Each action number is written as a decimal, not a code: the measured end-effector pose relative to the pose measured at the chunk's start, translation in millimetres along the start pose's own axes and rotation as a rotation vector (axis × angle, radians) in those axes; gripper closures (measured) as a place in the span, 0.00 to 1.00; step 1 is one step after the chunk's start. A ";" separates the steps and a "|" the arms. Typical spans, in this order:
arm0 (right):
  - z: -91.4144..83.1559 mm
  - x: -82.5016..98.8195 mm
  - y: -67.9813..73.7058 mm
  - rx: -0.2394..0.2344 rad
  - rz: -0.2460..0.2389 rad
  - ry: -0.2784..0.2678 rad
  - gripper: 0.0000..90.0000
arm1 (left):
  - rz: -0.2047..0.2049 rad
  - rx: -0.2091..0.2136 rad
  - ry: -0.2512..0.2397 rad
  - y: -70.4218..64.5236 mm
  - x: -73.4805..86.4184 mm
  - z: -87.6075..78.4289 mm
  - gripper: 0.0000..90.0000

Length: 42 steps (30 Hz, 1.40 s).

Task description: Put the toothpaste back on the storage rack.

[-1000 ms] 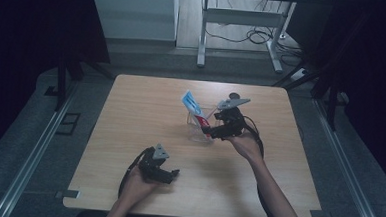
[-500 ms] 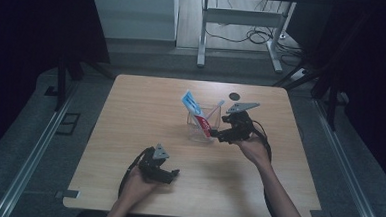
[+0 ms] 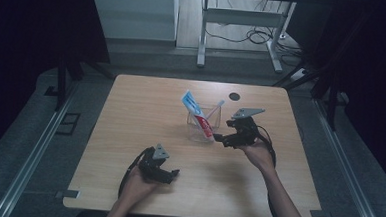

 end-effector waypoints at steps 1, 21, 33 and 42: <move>-0.6 1.0 0.2 0.002 -0.002 0.001 0.21 | 0.000 0.000 0.000 0.0 0.0 0.0 0.15; -9.0 22.2 3.2 0.022 -0.009 0.010 0.20 | 0.001 0.000 0.001 0.1 0.0 0.0 0.15; -17.5 39.8 0.7 0.024 0.030 -0.026 0.20 | -0.003 0.000 -0.001 -0.2 0.1 0.0 0.15; -26.7 44.6 -1.7 0.036 0.037 -0.065 0.20 | -0.003 0.000 0.000 -0.3 0.1 0.0 0.15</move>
Point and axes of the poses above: each handheld gripper's, and its own axes: z roughly forward along the jaws, x roughly out of its underside, y roughly to its left, the point moved 2 cm from there along z, roughly forward along the jaws, and after that the axes turned 4 degrees about -z, right-handed, at the moved point
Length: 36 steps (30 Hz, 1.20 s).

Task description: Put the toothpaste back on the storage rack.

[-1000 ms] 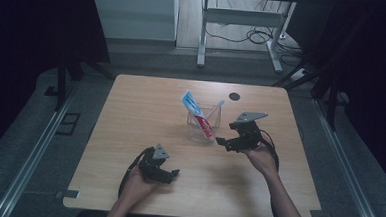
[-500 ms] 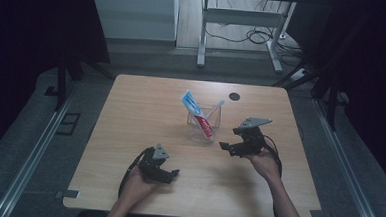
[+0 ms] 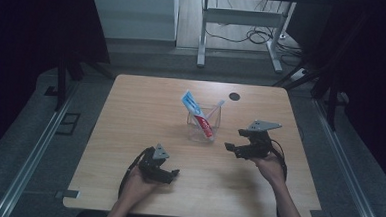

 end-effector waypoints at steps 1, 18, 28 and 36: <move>-0.8 0.3 -0.1 0.002 0.002 -0.004 0.20 | 0.000 0.000 0.000 0.0 0.0 0.0 0.15; -13.7 9.0 2.8 0.017 -0.008 -0.016 0.20 | 0.002 0.000 0.000 0.2 -0.1 0.0 0.15; -23.7 19.8 6.9 0.041 -0.026 0.010 0.18 | 0.000 0.000 0.000 0.0 0.0 0.0 0.15; -31.9 34.0 9.1 0.062 -0.021 0.017 0.18 | -0.002 0.000 -0.002 -0.1 0.0 0.1 0.15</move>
Point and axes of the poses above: each handheld gripper's, and its own axes: z roughly forward along the jaws, x roughly out of its underside, y roughly to its left, the point moved 2 cm from there along z, roughly forward along the jaws, and after that the axes turned 4 degrees about -z, right-handed, at the moved point
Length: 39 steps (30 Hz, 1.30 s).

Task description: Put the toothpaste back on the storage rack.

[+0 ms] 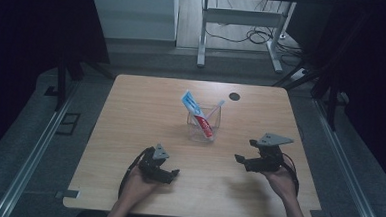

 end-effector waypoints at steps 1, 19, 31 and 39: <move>-0.9 1.9 0.2 0.003 -0.002 0.001 0.18 | 0.000 0.000 0.000 0.0 0.0 0.0 0.15; -7.2 40.2 6.1 0.044 0.009 0.051 0.16 | 0.002 0.001 0.001 0.1 0.0 -0.1 0.15; 4.3 62.7 12.3 0.051 0.005 0.105 0.15 | 0.002 0.000 0.001 0.1 0.0 -0.1 0.15; 16.0 73.8 16.7 0.047 -0.018 0.144 0.13 | 0.003 0.000 0.001 0.2 0.0 -0.1 0.15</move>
Point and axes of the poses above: each handheld gripper's, and its own axes: z roughly forward along the jaws, x roughly out of its underside, y roughly to its left, the point moved 2 cm from there along z, roughly forward along the jaws, and after that the axes turned 4 degrees about -z, right-handed, at the moved point
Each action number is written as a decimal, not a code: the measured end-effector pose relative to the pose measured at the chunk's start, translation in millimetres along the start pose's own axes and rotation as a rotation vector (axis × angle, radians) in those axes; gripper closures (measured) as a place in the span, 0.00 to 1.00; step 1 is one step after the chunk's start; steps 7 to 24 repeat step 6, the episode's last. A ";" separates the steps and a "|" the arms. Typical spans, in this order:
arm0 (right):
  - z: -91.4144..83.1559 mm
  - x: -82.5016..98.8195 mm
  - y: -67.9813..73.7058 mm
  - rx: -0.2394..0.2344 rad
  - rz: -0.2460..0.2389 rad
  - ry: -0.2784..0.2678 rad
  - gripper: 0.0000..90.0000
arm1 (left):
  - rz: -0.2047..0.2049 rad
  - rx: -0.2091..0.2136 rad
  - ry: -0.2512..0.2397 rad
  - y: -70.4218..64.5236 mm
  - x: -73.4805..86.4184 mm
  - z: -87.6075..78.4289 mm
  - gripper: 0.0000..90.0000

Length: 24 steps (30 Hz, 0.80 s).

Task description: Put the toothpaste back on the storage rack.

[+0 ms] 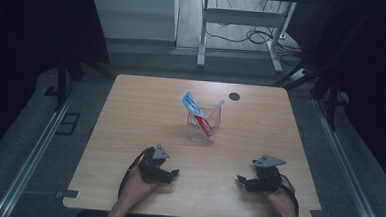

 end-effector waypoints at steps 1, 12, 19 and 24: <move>0.8 0.9 0.1 -0.004 0.010 -0.008 0.13 | -0.001 0.000 0.000 -0.1 0.0 0.0 0.15; 2.2 1.8 -2.0 -0.019 0.044 0.001 0.10 | -0.001 0.000 0.000 0.0 0.1 0.0 0.15; 2.2 1.8 -2.0 -0.019 0.044 0.001 0.10 | -0.001 0.000 0.000 0.0 0.1 0.0 0.15; 2.2 1.8 -2.0 -0.019 0.044 0.001 0.10 | -0.001 0.000 0.000 0.0 0.1 0.0 0.15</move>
Point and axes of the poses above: each handheld gripper's, and its own axes: z roughly forward along the jaws, x roughly out of its underside, y roughly to its left, the point moved 2 cm from there along z, roughly forward along the jaws, and after that the axes turned 4 degrees about -z, right-handed, at the moved point
